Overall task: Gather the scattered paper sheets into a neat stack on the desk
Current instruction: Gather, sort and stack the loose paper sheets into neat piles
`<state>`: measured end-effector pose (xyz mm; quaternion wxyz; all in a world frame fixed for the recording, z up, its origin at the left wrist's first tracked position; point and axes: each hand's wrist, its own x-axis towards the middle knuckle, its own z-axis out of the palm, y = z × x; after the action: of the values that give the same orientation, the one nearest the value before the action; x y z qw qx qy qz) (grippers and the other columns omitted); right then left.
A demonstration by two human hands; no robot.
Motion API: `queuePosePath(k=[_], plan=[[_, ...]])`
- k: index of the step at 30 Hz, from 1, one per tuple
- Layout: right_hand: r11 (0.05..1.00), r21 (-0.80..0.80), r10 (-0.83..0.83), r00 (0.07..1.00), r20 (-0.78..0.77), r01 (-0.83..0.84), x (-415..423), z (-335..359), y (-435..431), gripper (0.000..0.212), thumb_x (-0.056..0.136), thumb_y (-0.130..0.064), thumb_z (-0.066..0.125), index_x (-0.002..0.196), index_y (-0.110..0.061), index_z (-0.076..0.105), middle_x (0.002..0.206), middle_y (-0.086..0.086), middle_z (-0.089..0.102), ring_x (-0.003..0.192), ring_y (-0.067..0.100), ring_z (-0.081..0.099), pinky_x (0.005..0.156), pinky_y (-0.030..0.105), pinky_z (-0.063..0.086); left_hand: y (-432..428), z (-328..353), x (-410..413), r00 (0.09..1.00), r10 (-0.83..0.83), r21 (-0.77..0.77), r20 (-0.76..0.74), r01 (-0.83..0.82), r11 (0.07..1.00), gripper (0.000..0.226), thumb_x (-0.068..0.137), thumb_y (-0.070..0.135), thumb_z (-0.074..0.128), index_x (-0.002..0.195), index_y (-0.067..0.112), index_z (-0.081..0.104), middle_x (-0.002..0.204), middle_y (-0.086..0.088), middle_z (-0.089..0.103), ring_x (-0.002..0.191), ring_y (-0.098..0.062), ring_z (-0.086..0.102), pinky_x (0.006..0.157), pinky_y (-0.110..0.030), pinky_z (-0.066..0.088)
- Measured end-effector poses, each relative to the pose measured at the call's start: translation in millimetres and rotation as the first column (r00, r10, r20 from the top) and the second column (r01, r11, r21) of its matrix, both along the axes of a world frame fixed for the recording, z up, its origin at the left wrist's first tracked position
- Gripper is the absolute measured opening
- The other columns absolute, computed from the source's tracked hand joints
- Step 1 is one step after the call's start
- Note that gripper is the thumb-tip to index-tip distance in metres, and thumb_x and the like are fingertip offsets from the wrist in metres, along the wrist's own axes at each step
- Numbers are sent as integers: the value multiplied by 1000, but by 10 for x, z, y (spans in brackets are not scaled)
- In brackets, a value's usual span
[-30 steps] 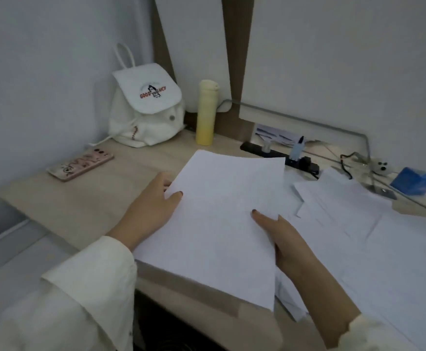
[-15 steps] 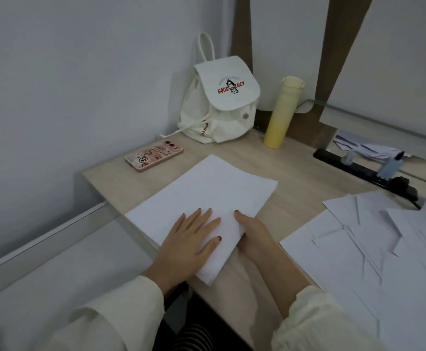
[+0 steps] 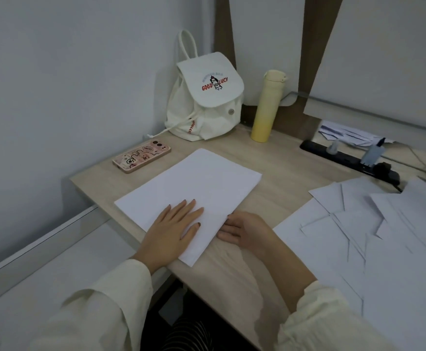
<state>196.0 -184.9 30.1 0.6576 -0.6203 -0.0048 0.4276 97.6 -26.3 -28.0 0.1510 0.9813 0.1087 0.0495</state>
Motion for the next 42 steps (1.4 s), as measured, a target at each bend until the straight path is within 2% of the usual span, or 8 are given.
queuePosePath(k=[8,13,18,22,27,33,38,42], plan=[[995,-58,-67,969,238,83,192,265,-1066,25,91,-5,49,114,-7,59,105,12,71,94,25,69,87,37,55,-554,320,141,997,70,-210,40,-60,976,43,99,27,38,141,16,39,152,1,31,139,-14,29,109,-21,20],[966,-124,-172,925,340,226,305,384,-2016,24,91,-6,50,111,-6,63,105,11,71,96,24,69,87,35,55,-1346,473,484,985,-93,-355,146,140,924,38,97,23,43,136,19,43,142,7,39,130,-10,38,95,-14,25],[853,-246,-324,837,442,460,373,341,-3138,20,90,-6,53,105,-9,65,113,15,66,101,26,63,94,37,48,-2158,546,928,954,-272,-366,123,299,882,42,96,28,45,138,24,40,149,7,32,137,-10,30,108,-24,25],[612,-426,-408,727,553,667,336,182,-4014,30,89,-7,56,120,-8,59,122,17,56,101,26,52,87,33,38,-2746,633,1307,927,-370,-460,62,356,814,50,95,28,50,141,19,34,151,4,28,137,-12,29,108,-26,26],[288,-652,-395,707,586,701,231,-64,-4789,61,84,-24,68,136,-6,42,137,23,46,123,38,45,103,44,37,-3199,595,1922,963,-250,-620,-101,136,773,74,90,27,58,148,13,15,155,-7,14,139,-23,26,109,-33,27],[271,-675,-299,727,619,686,305,-168,-4926,61,82,-25,70,134,-5,46,140,20,44,129,38,40,106,46,32,-3393,579,2451,970,-12,-831,-243,-202,517,68,87,28,63,141,1,32,135,-13,46,118,-31,49,95,-32,40],[223,-702,-231,736,636,676,403,-190,-4868,58,82,-33,67,132,-12,48,133,18,50,126,37,42,102,47,38,-3440,666,2479,949,-173,-908,-263,-182,377,34,85,23,66,111,2,61,101,-13,67,83,-26,62,77,-30,51],[220,-650,-201,686,699,727,459,-156,-4792,56,82,-29,68,131,-12,48,129,20,52,122,36,45,101,46,39,-3382,666,2393,951,-254,-880,-176,-36,474,16,87,16,63,100,7,65,90,-7,68,79,-21,65,71,-26,50]])
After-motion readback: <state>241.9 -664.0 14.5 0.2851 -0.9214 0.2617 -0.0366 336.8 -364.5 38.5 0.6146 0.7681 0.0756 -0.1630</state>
